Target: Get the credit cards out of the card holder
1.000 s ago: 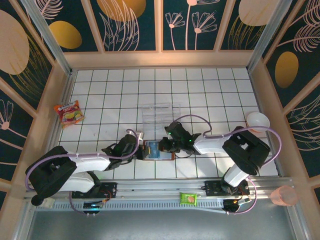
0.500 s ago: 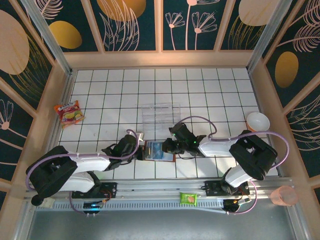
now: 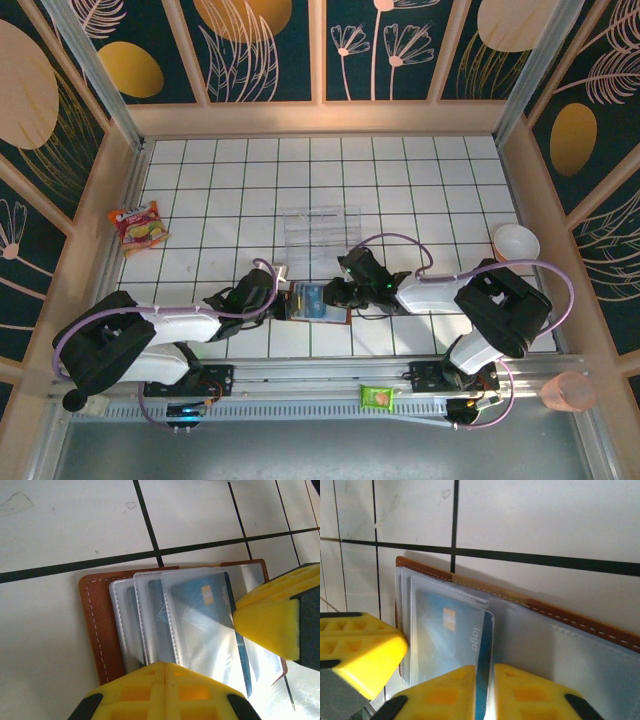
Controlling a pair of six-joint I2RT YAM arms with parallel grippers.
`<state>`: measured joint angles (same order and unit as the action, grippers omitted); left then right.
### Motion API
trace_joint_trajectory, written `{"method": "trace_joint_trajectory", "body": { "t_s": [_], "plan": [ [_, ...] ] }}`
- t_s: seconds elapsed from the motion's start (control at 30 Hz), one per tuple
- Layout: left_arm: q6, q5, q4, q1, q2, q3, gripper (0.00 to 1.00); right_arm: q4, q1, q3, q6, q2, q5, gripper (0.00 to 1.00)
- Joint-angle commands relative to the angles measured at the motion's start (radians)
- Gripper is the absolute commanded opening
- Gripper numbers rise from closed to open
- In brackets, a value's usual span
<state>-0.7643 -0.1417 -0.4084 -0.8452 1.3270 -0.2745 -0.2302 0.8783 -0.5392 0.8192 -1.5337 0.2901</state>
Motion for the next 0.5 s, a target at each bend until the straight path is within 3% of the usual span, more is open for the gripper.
{"method": "trace_joint_trajectory", "body": {
  "t_s": [0.0,0.27,0.47],
  "plan": [
    [-0.013,-0.014,0.089,-0.002,0.025,0.028,0.00,-0.011,0.001,0.023,-0.004,0.002,0.010,0.14],
    [-0.009,-0.027,0.079,-0.002,0.043,0.022,0.00,-0.029,0.019,-0.027,0.007,-0.027,0.040,0.00],
    [-0.014,-0.029,0.080,-0.003,0.037,0.023,0.00,-0.039,0.022,-0.036,0.040,-0.034,0.031,0.00]
  ]
}}
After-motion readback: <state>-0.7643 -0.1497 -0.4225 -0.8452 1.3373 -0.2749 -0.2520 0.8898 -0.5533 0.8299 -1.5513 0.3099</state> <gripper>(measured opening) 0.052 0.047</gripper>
